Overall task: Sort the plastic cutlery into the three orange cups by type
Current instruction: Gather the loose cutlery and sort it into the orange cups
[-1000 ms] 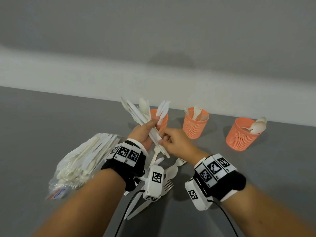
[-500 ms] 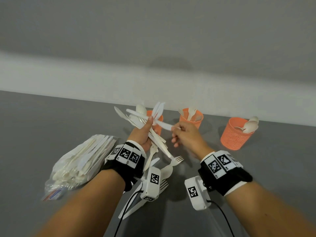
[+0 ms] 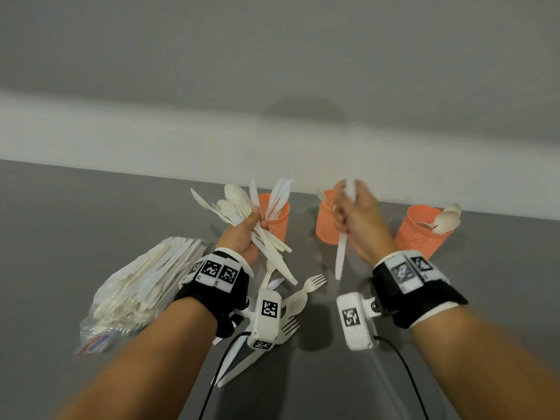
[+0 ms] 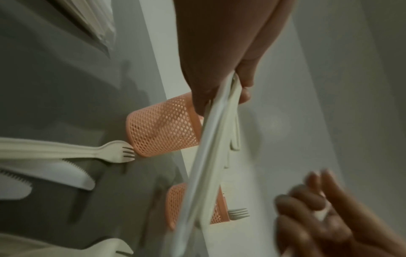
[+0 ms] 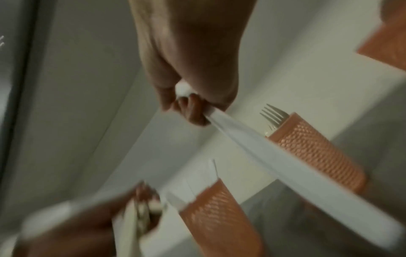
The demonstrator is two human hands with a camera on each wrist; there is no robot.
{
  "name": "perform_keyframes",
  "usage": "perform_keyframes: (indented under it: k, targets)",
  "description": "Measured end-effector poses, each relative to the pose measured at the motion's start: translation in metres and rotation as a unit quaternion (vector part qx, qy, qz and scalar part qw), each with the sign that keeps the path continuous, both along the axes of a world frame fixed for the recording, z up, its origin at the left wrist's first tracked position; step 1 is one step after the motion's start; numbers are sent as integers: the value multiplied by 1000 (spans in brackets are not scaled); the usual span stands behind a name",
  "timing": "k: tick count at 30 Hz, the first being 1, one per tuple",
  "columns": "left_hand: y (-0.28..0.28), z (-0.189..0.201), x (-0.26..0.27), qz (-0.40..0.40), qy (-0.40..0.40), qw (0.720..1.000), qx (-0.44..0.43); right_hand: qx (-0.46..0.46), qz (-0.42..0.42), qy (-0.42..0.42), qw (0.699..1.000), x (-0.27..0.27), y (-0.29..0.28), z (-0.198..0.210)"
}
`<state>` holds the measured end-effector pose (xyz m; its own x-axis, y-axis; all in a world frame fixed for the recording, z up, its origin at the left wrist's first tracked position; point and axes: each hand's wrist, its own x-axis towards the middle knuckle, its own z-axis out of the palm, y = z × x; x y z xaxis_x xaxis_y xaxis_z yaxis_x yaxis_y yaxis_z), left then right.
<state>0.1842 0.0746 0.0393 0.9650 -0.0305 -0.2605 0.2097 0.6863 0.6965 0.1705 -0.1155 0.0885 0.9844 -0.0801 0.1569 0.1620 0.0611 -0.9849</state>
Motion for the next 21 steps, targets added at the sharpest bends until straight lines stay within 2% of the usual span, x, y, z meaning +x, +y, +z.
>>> perform_keyframes:
  k: [2,4,6,11,18,21]
  targets:
    - [-2,2,1,16,1,1000,-20,-191,102,53,975,-11,10,-14]
    - [-3,4,3,32,-4,999,-36,-272,196,108,936,-17,19,-29]
    - [-3,5,4,37,-8,999,-40,-284,231,122,922,-18,25,-41]
    - [5,9,3,30,-10,999,-34,-246,278,123,920,-15,24,-41]
    - [18,9,11,41,-22,998,-32,-257,284,121,916,-8,19,-42]
    - [18,8,14,36,-28,998,-35,-281,310,107,902,-7,29,-45]
